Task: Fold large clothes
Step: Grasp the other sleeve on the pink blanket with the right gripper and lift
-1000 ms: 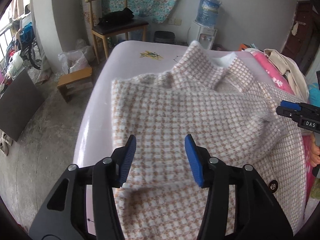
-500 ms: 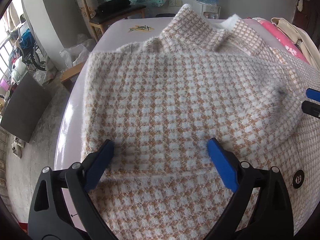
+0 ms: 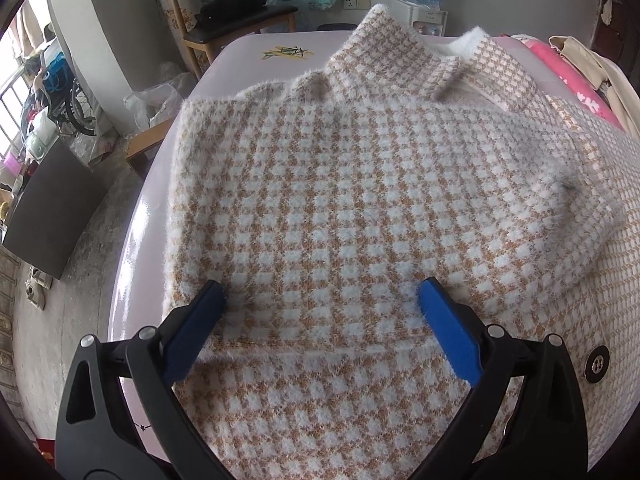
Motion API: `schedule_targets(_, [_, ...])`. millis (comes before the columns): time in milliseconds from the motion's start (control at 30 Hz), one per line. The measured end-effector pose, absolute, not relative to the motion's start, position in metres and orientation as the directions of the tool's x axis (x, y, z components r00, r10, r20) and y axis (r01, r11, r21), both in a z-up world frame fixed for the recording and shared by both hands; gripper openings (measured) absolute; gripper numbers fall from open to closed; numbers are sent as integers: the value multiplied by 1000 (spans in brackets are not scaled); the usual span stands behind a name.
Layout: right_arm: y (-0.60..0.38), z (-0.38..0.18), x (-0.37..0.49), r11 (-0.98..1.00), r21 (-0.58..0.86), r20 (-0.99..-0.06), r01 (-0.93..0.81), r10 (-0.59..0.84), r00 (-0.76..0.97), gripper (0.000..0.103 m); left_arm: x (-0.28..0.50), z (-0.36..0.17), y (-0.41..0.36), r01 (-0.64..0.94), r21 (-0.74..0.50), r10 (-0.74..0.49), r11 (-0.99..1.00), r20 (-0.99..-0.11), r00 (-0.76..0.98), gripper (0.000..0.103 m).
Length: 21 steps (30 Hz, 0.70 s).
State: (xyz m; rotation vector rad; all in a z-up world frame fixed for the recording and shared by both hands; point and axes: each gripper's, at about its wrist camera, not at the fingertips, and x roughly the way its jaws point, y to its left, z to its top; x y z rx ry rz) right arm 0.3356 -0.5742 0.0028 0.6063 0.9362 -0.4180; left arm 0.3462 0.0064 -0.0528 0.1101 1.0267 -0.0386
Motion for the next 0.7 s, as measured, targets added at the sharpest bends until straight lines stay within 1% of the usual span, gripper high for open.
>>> schedule_targets(67, [-606,-9,329,672,353,-848,651,-64,526,68,346,-54,7,86,73,17,994,-851,524,95])
schedule_targets(133, [-626,-22,327,607,402,-844,686,-44,534,68,346,-55,6,90,71,13,993,-849,528,95])
schedule_targets(267, [-653,-45,331,498,450,-844,742,-35,535,68,348,-56,10,87,42,-7,995,-865,502,95])
schedule_targets(333, [-658,-47,334,470,463,-834,751,-54,549,67,349,-56,12,89,26,-21,996,-871,492,95])
schedule_targets(433, [-657,-45,336,464,443,-832,767,-105,545,55,349,-56,12,88,27,-20,996,-871,492,95])
schedule_targets(500, [-656,-46,333,452,444,-829,774,-122,546,39,350,-55,13,87,26,-21,996,-872,489,95])
schedule_targets(600, [-655,-42,327,461,455,-815,762,-130,565,25,350,-55,12,88,24,-22,996,-874,486,95])
schedule_targets(633, [-653,-39,326,472,451,-812,757,-134,568,23,350,-55,12,88,24,-22,996,-873,487,95])
schedule_targets(700, [-646,-27,330,507,432,-806,746,-154,571,13,351,-55,11,88,25,-21,996,-872,490,95])
